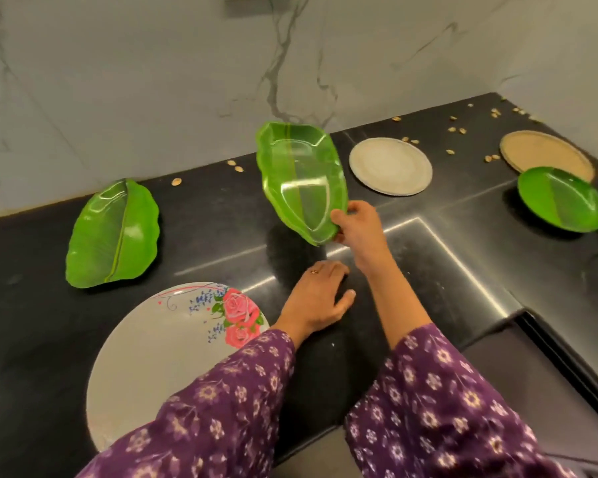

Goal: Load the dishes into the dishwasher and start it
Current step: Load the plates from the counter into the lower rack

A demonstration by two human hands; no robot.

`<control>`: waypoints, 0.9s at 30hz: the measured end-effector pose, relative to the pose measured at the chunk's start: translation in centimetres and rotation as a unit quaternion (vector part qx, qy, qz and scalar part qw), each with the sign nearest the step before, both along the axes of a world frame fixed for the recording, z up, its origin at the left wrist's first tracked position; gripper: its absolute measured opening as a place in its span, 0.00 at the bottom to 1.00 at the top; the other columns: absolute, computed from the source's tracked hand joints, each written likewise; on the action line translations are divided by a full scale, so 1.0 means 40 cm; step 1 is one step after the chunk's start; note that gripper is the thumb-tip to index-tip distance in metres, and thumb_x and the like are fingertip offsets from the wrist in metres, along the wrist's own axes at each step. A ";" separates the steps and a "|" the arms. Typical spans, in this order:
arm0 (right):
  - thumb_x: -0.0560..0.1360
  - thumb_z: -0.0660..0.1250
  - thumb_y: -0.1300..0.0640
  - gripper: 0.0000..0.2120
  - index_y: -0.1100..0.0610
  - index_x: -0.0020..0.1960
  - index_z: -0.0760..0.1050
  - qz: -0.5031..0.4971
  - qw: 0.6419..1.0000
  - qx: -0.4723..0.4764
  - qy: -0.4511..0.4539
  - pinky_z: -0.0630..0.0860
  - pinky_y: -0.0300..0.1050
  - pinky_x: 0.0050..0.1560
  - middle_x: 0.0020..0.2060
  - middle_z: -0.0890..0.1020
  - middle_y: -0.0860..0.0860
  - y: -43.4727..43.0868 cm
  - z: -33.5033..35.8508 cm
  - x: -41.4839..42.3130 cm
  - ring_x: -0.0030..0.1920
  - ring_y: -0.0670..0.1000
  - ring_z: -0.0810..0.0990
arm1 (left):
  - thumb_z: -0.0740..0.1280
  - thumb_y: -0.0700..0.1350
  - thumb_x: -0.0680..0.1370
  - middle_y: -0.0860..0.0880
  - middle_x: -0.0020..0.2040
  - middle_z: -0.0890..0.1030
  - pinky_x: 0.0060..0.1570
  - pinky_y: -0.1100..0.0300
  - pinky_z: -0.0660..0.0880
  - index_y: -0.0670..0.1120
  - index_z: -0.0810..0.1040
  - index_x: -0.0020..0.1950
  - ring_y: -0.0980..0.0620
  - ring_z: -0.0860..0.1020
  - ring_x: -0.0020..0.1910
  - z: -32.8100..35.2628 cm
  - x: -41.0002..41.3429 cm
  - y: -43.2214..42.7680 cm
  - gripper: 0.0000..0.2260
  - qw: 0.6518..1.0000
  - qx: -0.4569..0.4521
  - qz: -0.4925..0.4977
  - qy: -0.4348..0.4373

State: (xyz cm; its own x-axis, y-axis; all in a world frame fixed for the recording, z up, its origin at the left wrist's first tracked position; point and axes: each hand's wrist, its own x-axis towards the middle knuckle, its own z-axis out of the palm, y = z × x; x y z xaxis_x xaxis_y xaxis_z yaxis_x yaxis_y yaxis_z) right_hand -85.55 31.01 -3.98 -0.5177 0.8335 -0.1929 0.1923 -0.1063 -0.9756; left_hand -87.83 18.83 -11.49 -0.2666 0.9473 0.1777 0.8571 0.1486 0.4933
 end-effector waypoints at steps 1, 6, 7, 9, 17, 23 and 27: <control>0.73 0.65 0.65 0.05 0.57 0.43 0.72 -0.025 1.000 0.010 0.013 0.77 0.43 0.30 0.37 0.78 0.55 0.011 0.005 0.064 0.35 0.51 0.80 | 0.67 0.50 0.74 0.45 0.55 0.78 0.58 0.54 0.69 0.42 0.75 0.58 0.46 0.74 0.55 0.003 0.002 0.000 0.16 1.000 0.017 0.003 -0.013; 0.75 0.66 0.64 0.08 0.52 0.43 0.72 -0.135 0.988 0.072 0.023 0.79 0.46 0.34 0.33 0.82 0.51 0.003 0.015 0.405 0.33 0.51 0.80 | 0.67 0.47 0.75 0.44 0.52 0.78 0.58 0.57 0.66 0.41 0.75 0.56 0.44 0.75 0.54 0.002 0.010 -0.003 0.13 1.000 0.022 0.004 -0.001; 0.75 0.65 0.64 0.08 0.52 0.43 0.72 -0.156 0.984 0.083 0.013 0.79 0.46 0.35 0.31 0.82 0.48 -0.008 0.014 0.471 0.31 0.49 0.80 | 0.66 0.48 0.76 0.43 0.51 0.77 0.57 0.55 0.67 0.41 0.75 0.54 0.43 0.74 0.53 0.005 0.009 -0.004 0.12 1.000 0.021 0.000 0.008; 0.75 0.65 0.64 0.09 0.51 0.43 0.72 -0.205 0.974 0.098 -0.010 0.78 0.45 0.33 0.30 0.83 0.50 -0.040 0.012 0.604 0.30 0.48 0.79 | 0.62 0.52 0.76 0.43 0.50 0.77 0.55 0.52 0.69 0.42 0.75 0.52 0.42 0.74 0.51 0.014 0.018 -0.003 0.15 1.000 -0.004 -0.010 0.025; 0.75 0.66 0.65 0.08 0.52 0.45 0.73 -0.369 0.924 0.090 -0.048 0.78 0.63 0.42 0.41 0.81 0.65 -0.212 -0.030 1.090 0.38 0.61 0.79 | 0.57 0.54 0.77 0.40 0.52 0.79 0.57 0.50 0.69 0.38 0.76 0.56 0.38 0.77 0.52 0.081 0.266 0.112 0.21 0.976 0.027 -0.181 0.119; 0.75 0.67 0.64 0.09 0.50 0.46 0.72 -0.498 0.857 0.078 -0.105 0.80 0.46 0.35 0.36 0.82 0.54 -0.438 -0.097 1.453 0.33 0.50 0.81 | 0.60 0.51 0.76 0.41 0.52 0.79 0.58 0.54 0.67 0.38 0.76 0.57 0.40 0.77 0.52 0.090 0.822 0.153 0.18 0.920 0.088 -0.374 0.073; 0.76 0.66 0.64 0.07 0.54 0.49 0.72 -0.573 0.807 0.037 -0.138 0.77 0.54 0.39 0.38 0.81 0.61 -0.662 -0.170 1.673 0.36 0.58 0.80 | 0.61 0.49 0.76 0.42 0.52 0.80 0.57 0.58 0.67 0.38 0.77 0.57 0.43 0.77 0.53 0.079 1.163 0.086 0.17 0.871 0.093 -0.482 0.041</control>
State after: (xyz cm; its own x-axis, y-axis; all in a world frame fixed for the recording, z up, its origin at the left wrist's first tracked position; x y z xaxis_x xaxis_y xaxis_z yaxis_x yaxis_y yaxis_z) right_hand -18.64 4.51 -10.79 0.6561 0.7484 -0.0974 0.2197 -0.3129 -0.9240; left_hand -41.32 22.26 -8.31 0.6563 0.6773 0.3323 0.5739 -0.7341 0.3628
